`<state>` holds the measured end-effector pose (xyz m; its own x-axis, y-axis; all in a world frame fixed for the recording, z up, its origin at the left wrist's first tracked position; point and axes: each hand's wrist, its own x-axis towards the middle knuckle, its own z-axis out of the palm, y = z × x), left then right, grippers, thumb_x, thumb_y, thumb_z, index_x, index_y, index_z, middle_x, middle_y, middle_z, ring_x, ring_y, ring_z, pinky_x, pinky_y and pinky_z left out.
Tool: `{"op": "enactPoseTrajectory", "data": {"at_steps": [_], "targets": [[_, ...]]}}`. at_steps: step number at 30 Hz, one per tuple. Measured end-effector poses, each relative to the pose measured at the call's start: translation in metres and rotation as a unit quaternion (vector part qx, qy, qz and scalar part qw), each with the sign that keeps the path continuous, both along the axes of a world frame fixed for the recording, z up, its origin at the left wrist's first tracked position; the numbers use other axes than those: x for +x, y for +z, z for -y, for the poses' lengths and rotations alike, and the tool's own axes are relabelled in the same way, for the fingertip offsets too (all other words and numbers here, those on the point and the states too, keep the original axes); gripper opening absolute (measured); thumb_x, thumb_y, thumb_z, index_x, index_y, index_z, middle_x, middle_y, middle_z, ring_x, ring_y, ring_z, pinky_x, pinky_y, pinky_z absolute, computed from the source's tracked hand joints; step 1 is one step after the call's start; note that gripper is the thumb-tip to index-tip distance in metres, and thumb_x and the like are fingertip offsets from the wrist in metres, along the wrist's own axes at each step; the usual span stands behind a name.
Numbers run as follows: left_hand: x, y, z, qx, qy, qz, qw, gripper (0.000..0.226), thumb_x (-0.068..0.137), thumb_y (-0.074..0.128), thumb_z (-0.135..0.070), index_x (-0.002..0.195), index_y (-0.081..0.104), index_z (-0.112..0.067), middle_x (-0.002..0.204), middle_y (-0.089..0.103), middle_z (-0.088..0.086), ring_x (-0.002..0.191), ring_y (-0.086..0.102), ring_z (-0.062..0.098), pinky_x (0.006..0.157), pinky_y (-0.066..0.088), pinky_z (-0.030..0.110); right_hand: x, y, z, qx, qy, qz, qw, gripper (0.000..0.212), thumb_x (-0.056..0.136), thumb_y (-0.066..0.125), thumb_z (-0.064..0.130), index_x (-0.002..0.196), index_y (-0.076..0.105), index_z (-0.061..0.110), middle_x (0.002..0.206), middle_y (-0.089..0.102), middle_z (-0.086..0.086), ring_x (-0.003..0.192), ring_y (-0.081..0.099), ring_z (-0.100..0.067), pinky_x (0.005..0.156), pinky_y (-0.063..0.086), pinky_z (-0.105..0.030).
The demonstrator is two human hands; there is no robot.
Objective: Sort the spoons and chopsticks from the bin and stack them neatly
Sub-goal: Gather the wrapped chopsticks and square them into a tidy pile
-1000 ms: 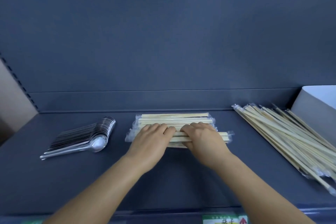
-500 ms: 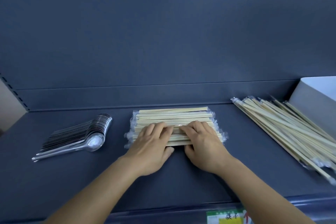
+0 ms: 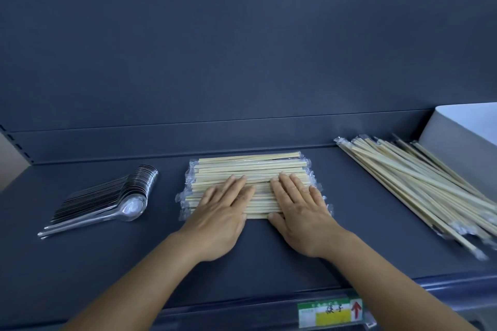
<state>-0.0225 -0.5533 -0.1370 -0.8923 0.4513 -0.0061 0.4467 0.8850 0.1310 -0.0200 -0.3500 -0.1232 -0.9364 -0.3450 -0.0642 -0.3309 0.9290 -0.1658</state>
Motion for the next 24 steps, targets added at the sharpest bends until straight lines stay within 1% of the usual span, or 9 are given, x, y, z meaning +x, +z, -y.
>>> {"op": "enactPoseTrajectory", "data": {"at_steps": [2, 5, 8, 11, 14, 16, 19, 22, 24], "targets": [[0.001, 0.002, -0.001, -0.005, 0.001, 0.001, 1.000, 0.057, 0.102, 0.017, -0.033, 0.148, -0.017, -0.031, 0.153, -0.029, -0.011, 0.135, -0.035, 0.003, 0.115, -0.016, 0.035, -0.001, -0.001, 0.000, -0.002, -0.001, 0.002, 1.000, 0.068, 0.098, 0.021, 0.050, 0.150, -0.012, 0.022, 0.157, -0.020, 0.002, 0.143, -0.023, -0.015, 0.116, -0.010, -0.039], [0.004, 0.008, -0.005, -0.010, 0.009, 0.005, 1.000, 0.059, 0.101, 0.017, -0.036, 0.149, -0.016, -0.027, 0.154, -0.028, -0.010, 0.134, -0.035, 0.003, 0.114, -0.017, 0.033, 0.001, 0.000, -0.001, -0.036, 0.001, -0.007, 0.999, 0.072, 0.096, 0.027, 0.053, 0.150, -0.009, 0.021, 0.158, -0.017, 0.004, 0.143, -0.021, -0.013, 0.116, -0.010, -0.037], [0.007, 0.017, -0.018, 0.002, 0.015, -0.009, 1.000, 0.060, 0.101, 0.017, -0.039, 0.149, -0.015, -0.025, 0.155, -0.025, -0.009, 0.135, -0.032, 0.002, 0.113, -0.018, 0.029, 0.003, 0.008, -0.006, -0.089, -0.008, -0.044, 0.995, 0.073, 0.095, 0.036, 0.052, 0.151, 0.003, 0.019, 0.159, -0.003, 0.006, 0.145, -0.010, -0.012, 0.116, -0.007, -0.035], [0.010, 0.028, -0.045, 0.053, 0.004, -0.034, 0.998, 0.060, 0.101, 0.024, -0.039, 0.152, -0.005, -0.024, 0.158, -0.009, -0.009, 0.142, -0.015, 0.003, 0.112, -0.010, 0.024, 0.005, 0.020, -0.024, -0.110, -0.034, -0.101, 0.988, 0.064, 0.093, 0.046, 0.046, 0.147, 0.024, 0.019, 0.151, 0.023, 0.004, 0.140, 0.016, -0.017, 0.114, 0.008, -0.031], [0.011, 0.037, -0.081, 0.114, -0.024, -0.053, 0.992, 0.058, 0.099, 0.035, -0.034, 0.151, 0.011, -0.023, 0.152, 0.016, -0.010, 0.138, 0.010, 0.005, 0.111, 0.010, 0.020, 0.005, 0.031, -0.056, -0.100, -0.093, -0.142, 0.980, 0.053, 0.091, 0.050, 0.041, 0.139, 0.037, 0.023, 0.133, 0.038, 0.003, 0.124, 0.033, -0.019, 0.104, 0.023, -0.031], [0.011, 0.040, -0.108, 0.132, -0.048, -0.046, 0.989, 0.056, 0.099, 0.038, -0.032, 0.150, 0.017, -0.021, 0.149, 0.023, -0.009, 0.135, 0.016, 0.006, 0.110, 0.017, 0.020, 0.003, 0.036, -0.083, -0.082, -0.141, -0.152, 0.975, 0.053, 0.089, 0.053, 0.042, 0.137, 0.040, 0.022, 0.129, 0.042, 0.001, 0.122, 0.037, -0.021, 0.102, 0.027, -0.032], [0.010, 0.040, -0.148, 0.138, -0.072, -0.017, 0.988, 0.055, 0.099, 0.038, -0.031, 0.149, 0.019, -0.019, 0.148, 0.026, -0.007, 0.135, 0.019, 0.009, 0.110, 0.020, 0.023, 0.003, 0.037, -0.124, -0.036, -0.203, -0.152, 0.967, 0.055, 0.088, 0.054, 0.043, 0.135, 0.038, 0.019, 0.132, 0.042, -0.002, 0.124, 0.037, -0.025, 0.102, 0.027, -0.034], [0.007, 0.038, -0.181, 0.134, -0.071, 0.020, 0.988, 0.057, 0.099, 0.037, -0.030, 0.150, 0.015, -0.018, 0.151, 0.025, -0.004, 0.138, 0.020, 0.013, 0.112, 0.021, 0.027, 0.003, 0.035, -0.157, 0.026, -0.241, -0.133, 0.961, 0.062, 0.087, 0.053, 0.043, 0.138, 0.029, 0.017, 0.139, 0.037, -0.002, 0.130, 0.031, -0.026, 0.106, 0.024, -0.035], [0.004, 0.036, -0.199, 0.129, -0.057, 0.060, 0.988, 0.061, 0.099, 0.037, -0.030, 0.151, 0.009, -0.017, 0.154, 0.020, -0.002, 0.140, 0.017, 0.015, 0.112, 0.021, 0.031, 0.002, 0.033, -0.169, 0.042, -0.238, -0.108, 0.964, 0.063, 0.087, 0.052, 0.042, 0.139, 0.027, 0.016, 0.141, 0.033, -0.003, 0.131, 0.029, -0.027, 0.107, 0.024, -0.036]]}}
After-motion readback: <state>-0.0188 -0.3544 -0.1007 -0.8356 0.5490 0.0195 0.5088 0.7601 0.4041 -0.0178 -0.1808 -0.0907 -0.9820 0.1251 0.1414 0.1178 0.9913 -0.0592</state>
